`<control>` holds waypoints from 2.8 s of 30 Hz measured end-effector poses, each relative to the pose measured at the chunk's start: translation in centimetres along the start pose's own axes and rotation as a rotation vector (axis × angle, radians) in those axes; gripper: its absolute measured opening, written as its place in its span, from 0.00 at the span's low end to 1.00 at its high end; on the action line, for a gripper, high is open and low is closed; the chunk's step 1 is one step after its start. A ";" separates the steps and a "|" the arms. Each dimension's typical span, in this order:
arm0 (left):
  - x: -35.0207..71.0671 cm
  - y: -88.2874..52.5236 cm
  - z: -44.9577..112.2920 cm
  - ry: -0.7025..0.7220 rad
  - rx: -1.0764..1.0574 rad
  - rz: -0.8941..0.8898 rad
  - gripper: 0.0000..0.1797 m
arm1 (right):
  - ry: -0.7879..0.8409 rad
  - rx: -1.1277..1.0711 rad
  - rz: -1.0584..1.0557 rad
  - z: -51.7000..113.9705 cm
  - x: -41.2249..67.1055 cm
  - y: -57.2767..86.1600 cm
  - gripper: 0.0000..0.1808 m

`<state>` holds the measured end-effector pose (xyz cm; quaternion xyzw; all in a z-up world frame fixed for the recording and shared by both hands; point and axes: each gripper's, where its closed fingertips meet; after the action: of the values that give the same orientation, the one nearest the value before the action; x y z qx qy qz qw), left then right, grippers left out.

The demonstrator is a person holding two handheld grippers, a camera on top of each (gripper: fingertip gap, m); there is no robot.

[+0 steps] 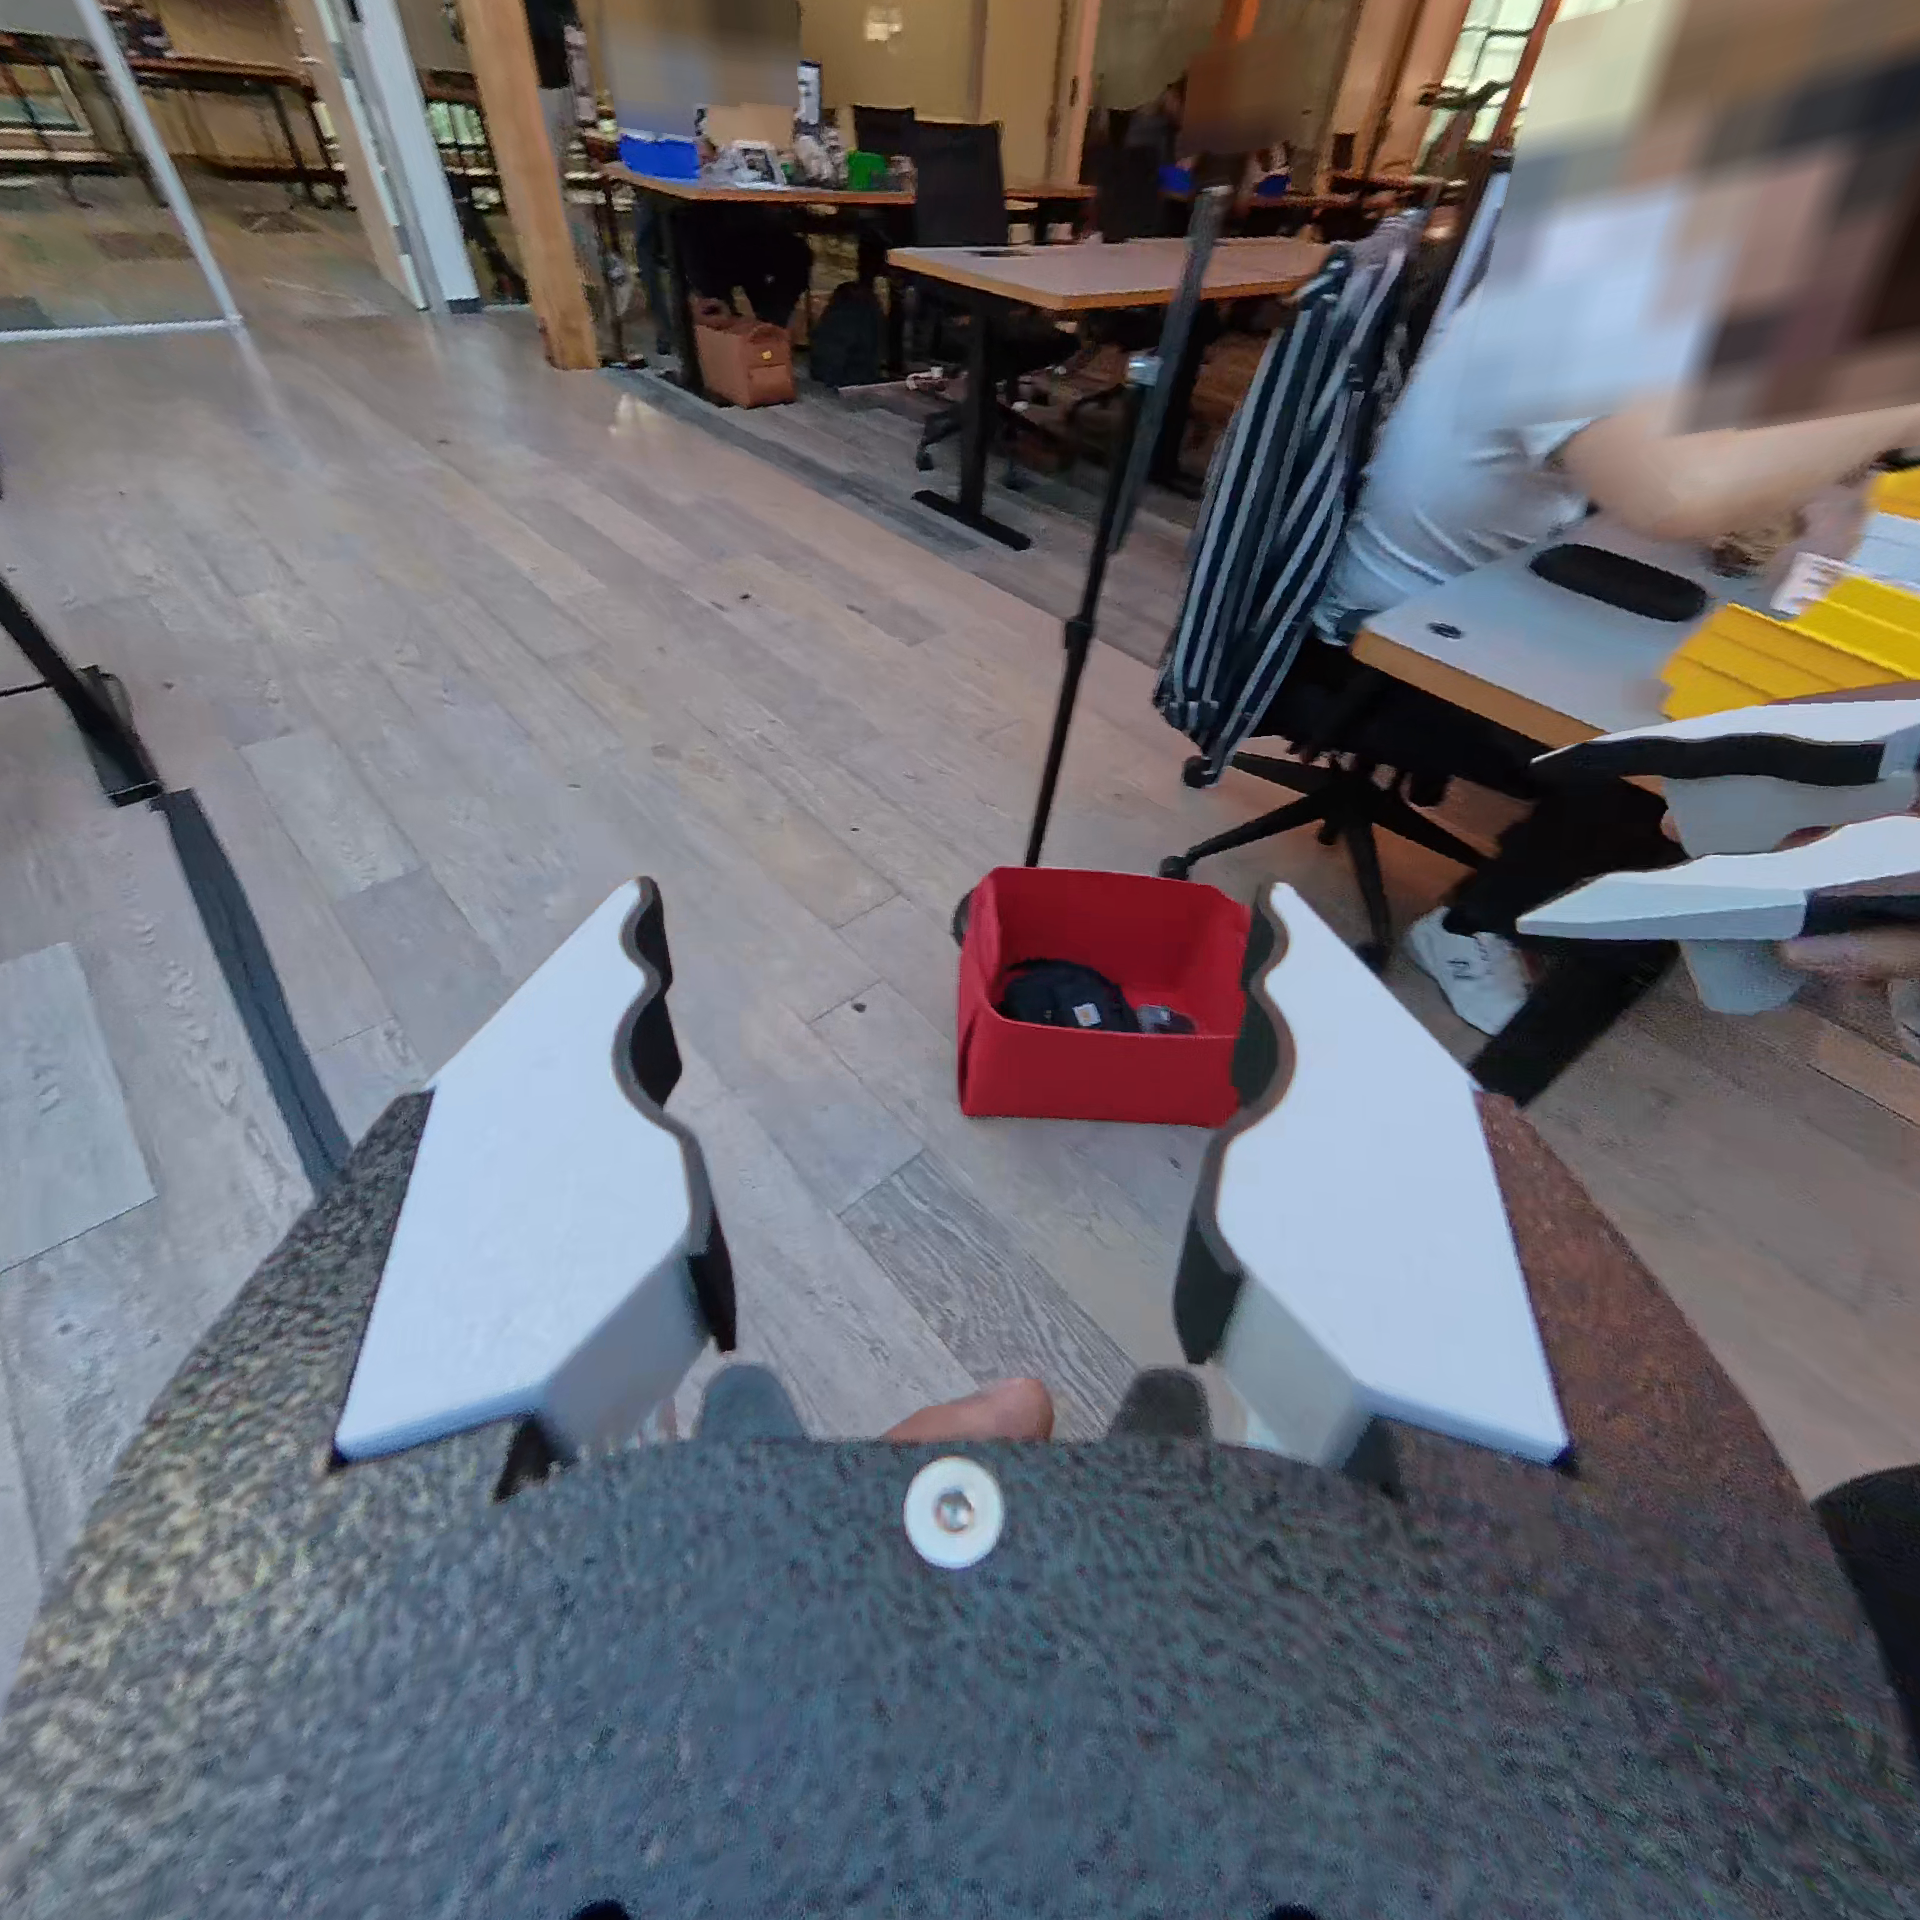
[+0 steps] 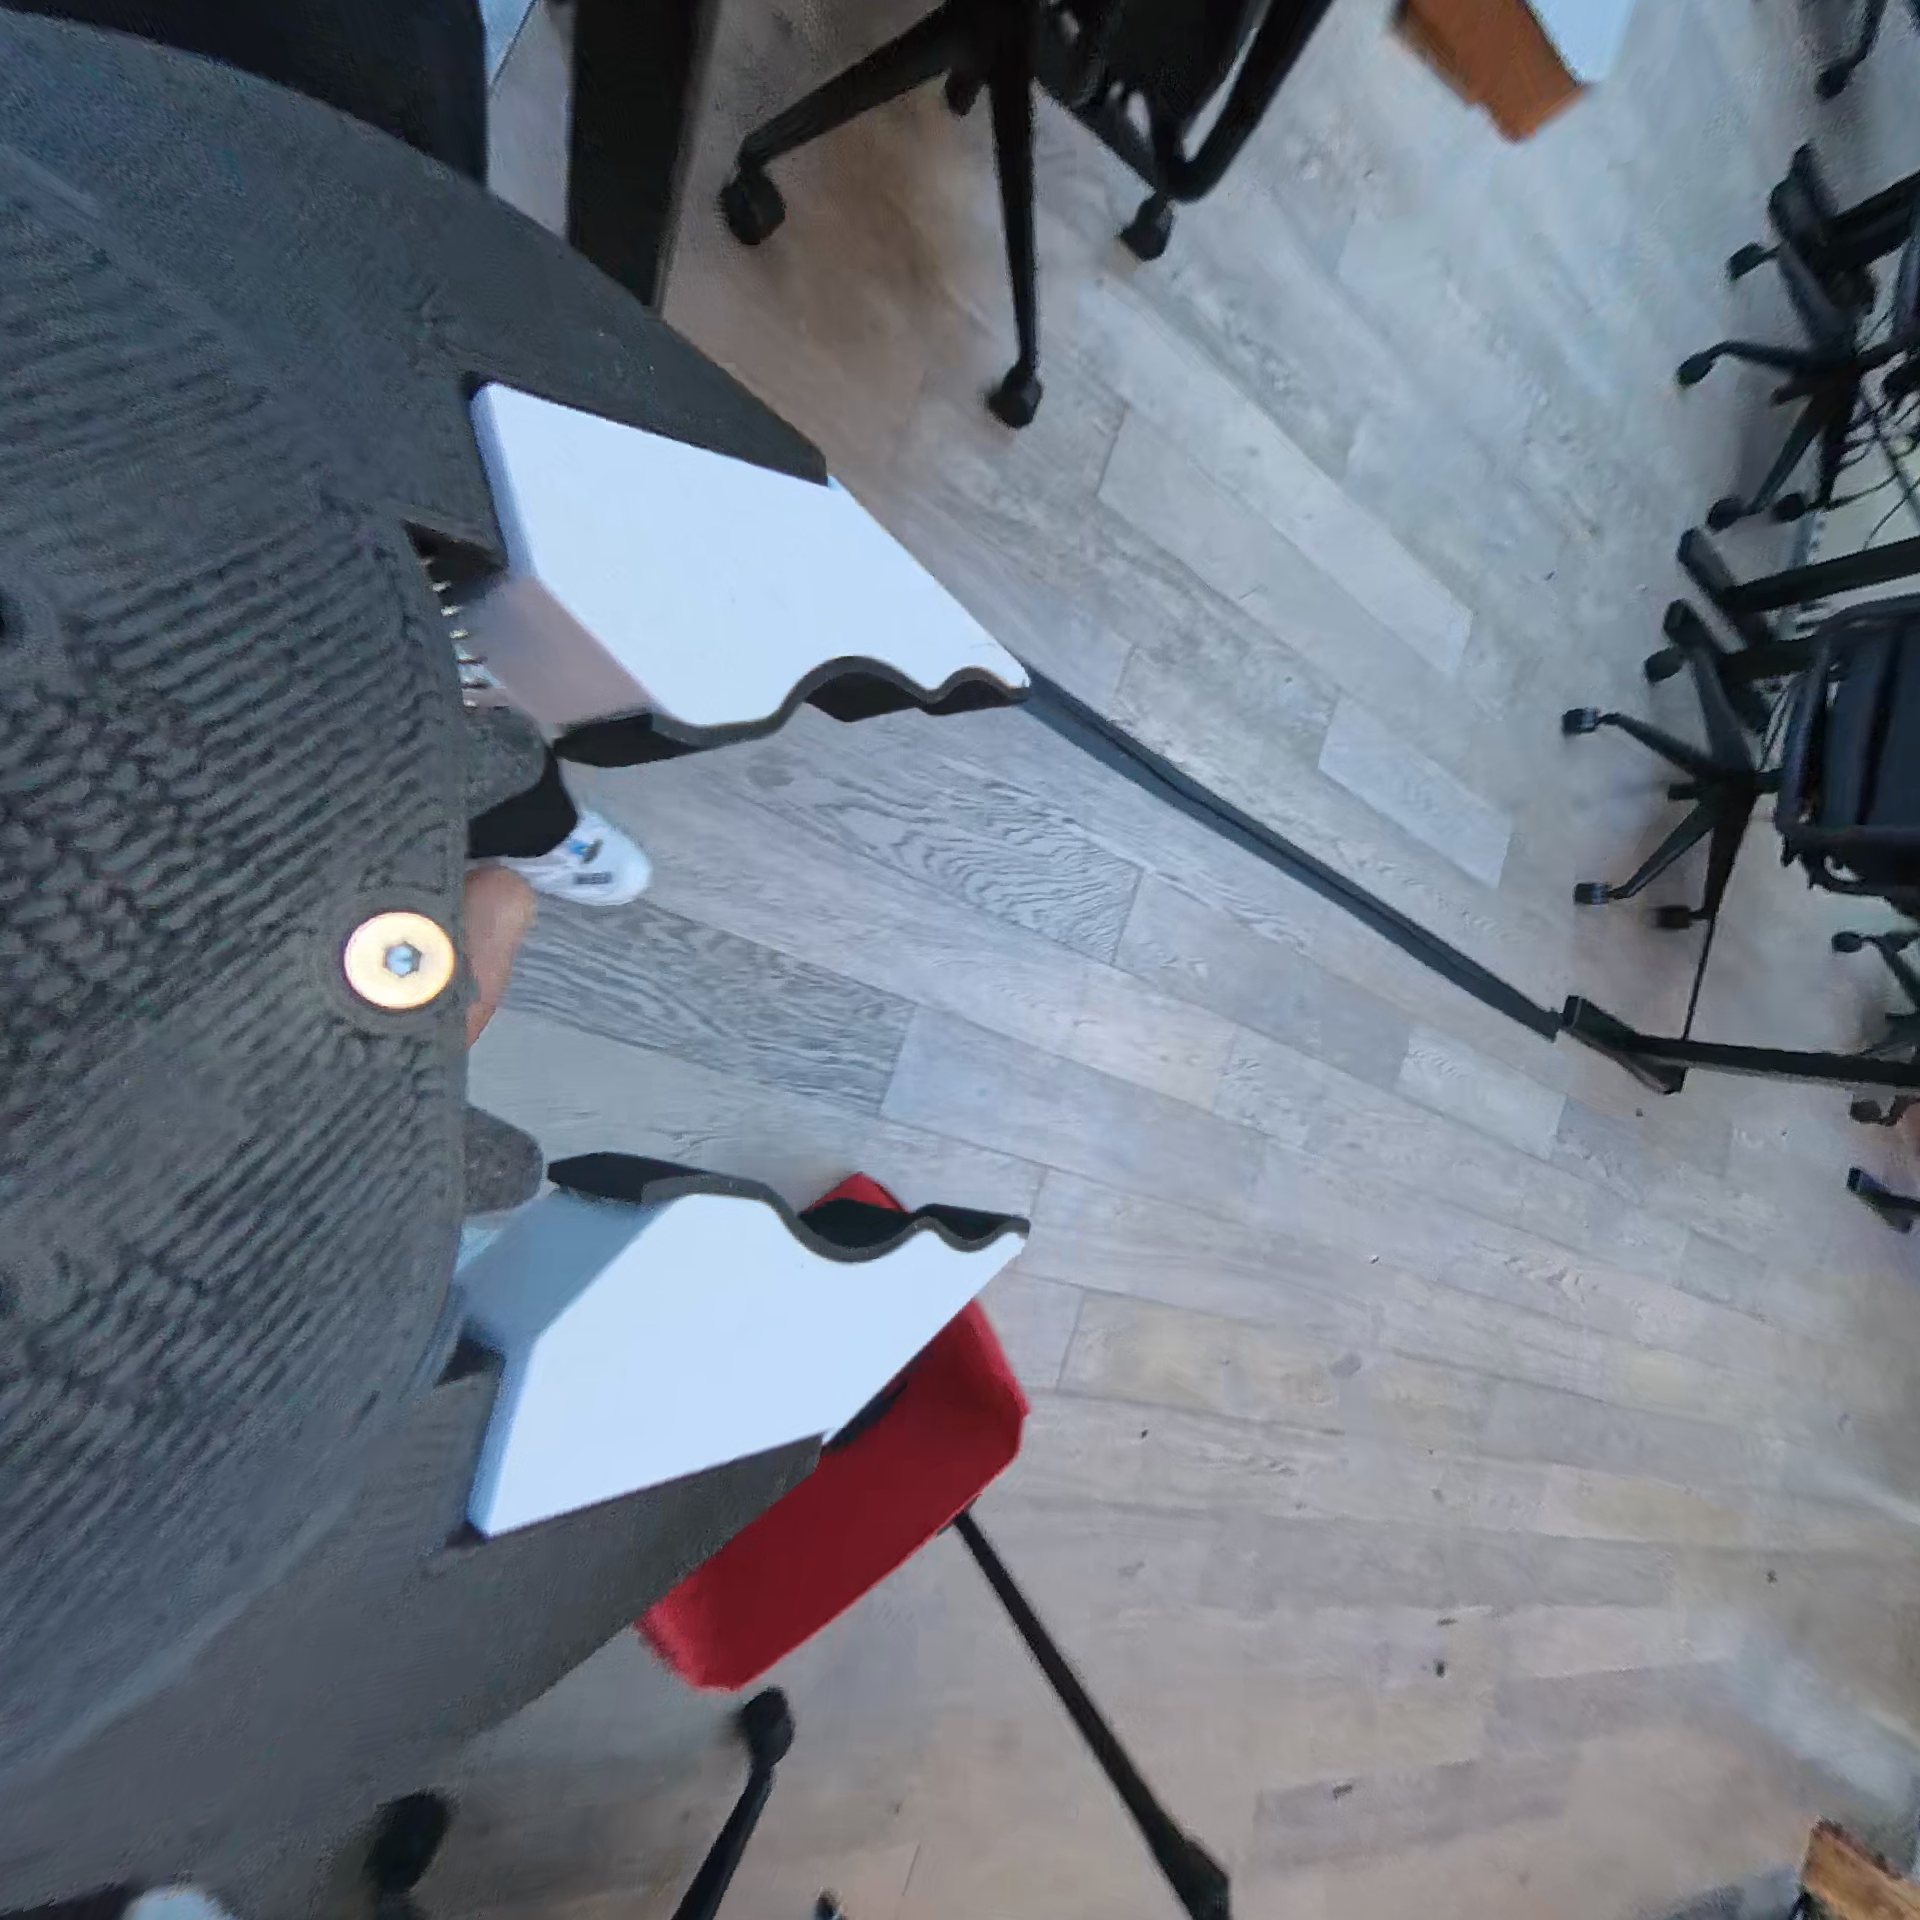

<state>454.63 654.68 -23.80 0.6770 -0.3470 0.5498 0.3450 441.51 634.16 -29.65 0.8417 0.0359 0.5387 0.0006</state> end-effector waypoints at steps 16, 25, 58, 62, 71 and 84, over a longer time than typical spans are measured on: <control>7.4 -34.0 24.4 0.051 0.391 0.010 0.65 | 0.108 0.198 -0.128 43.6 24.9 12.8 0.75; 15.1 -53.2 45.6 0.038 0.241 0.031 0.69 | -0.005 0.023 -0.014 62.7 33.3 26.2 0.79; 33.8 -114.7 115.0 0.127 0.178 -0.030 0.47 | 0.075 0.383 -0.134 149.0 75.2 48.0 0.55; 37.3 -124.1 125.0 0.113 0.136 -0.005 0.45 | 0.062 0.356 -0.083 160.1 80.9 52.6 0.54; 44.5 -141.0 144.1 0.094 0.063 -0.068 0.36 | -0.021 0.235 -0.057 178.4 86.8 66.5 0.50; 48.3 -167.3 169.9 0.079 0.343 -0.090 0.44 | 0.026 0.371 0.054 213.2 99.3 83.2 0.48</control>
<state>689.95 593.26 -17.34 0.7186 -0.2036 0.6110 0.2622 681.30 565.28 -25.75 0.8209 0.1119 0.5337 -0.1697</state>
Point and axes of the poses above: each gripper's, where its closed fingertips meet, z out along the fingers, x out of its top, y = z × x across the jaws, and after that the axes turned 5 degrees about y, right-handed
